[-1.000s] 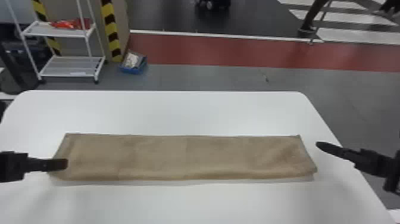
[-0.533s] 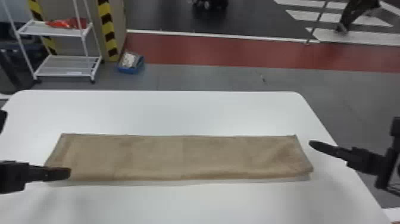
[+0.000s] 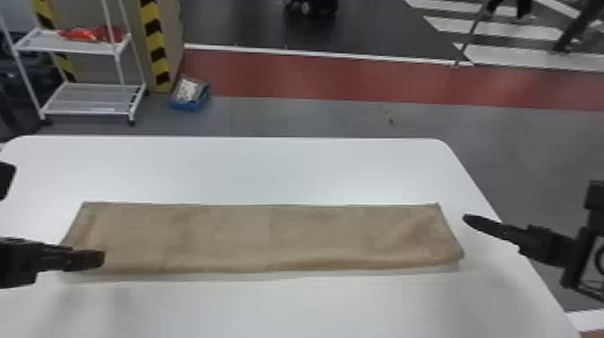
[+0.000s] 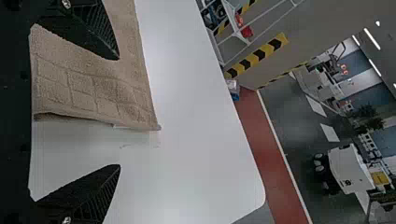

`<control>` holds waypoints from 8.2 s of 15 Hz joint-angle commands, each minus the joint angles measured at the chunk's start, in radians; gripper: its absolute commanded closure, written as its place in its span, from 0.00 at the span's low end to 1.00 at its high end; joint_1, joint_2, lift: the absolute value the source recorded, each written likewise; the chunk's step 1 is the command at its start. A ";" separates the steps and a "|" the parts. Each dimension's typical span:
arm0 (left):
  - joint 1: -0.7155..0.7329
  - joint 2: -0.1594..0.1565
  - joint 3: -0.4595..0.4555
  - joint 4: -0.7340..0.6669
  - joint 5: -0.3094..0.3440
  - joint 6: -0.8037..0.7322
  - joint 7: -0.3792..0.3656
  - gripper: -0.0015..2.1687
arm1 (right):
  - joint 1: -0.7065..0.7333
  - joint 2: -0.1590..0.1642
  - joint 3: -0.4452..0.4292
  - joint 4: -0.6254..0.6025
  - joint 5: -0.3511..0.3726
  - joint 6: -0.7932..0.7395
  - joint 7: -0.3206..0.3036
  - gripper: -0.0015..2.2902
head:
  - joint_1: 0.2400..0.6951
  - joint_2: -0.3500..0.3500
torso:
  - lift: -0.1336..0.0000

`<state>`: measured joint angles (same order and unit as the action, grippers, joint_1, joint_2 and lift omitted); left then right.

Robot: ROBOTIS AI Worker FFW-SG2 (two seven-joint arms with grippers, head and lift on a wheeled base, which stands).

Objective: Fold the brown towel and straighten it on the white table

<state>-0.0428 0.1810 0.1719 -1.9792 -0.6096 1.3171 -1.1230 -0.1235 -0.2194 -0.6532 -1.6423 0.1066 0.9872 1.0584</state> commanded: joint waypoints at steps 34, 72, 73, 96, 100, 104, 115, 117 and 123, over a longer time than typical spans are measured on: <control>-0.267 0.018 0.023 0.419 -0.027 -0.106 0.100 0.19 | 0.015 -0.005 -0.006 -0.008 -0.001 -0.012 0.000 0.02 | 1.00 0.37 | 0.07; -0.262 -0.084 -0.066 -0.072 -0.018 0.254 -0.242 0.99 | 0.028 0.000 -0.048 0.016 -0.002 -0.049 0.006 0.02 | 1.00 0.22 | 0.07; -0.272 -0.112 -0.103 -0.081 -0.021 0.254 -0.219 0.99 | 0.030 0.000 -0.049 0.016 -0.002 -0.049 0.006 0.02 | 1.00 0.19 | 0.07; -0.273 -0.184 -0.500 0.008 0.195 0.254 0.384 0.99 | 0.028 -0.002 -0.046 0.007 0.007 -0.049 0.023 0.02 | 1.00 0.00 | 0.07; -0.221 -0.184 -0.525 0.008 0.280 0.254 0.463 0.00 | 0.019 -0.002 -0.032 0.013 0.010 -0.049 0.021 0.02 | 1.00 0.00 | 0.07; -0.198 -0.184 -0.526 -0.016 0.340 0.254 0.522 0.02 | 0.018 0.002 -0.022 0.009 0.008 -0.046 0.021 0.02 | 1.00 0.00 | 0.07; -0.123 -0.184 -0.046 -0.039 0.338 0.054 0.365 0.02 | 0.073 0.124 0.201 -0.346 -0.030 0.307 0.008 0.02 | 1.00 0.18 | 0.07; -0.111 -0.184 0.046 -0.032 0.352 -0.011 0.359 0.02 | 0.067 0.166 0.302 -0.395 -0.031 0.408 -0.051 0.02 | 1.00 0.30 | 0.07; -0.055 -0.184 0.201 0.014 0.456 -0.106 0.351 0.02 | 0.004 0.212 0.598 -0.361 -0.039 0.466 -0.282 0.02 | 1.00 0.66 | 0.07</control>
<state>-0.1078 0.0000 0.3453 -1.9823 -0.1681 1.2283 -0.7683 -0.0900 -0.0227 -0.1080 -2.0326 0.0675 1.4536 0.7928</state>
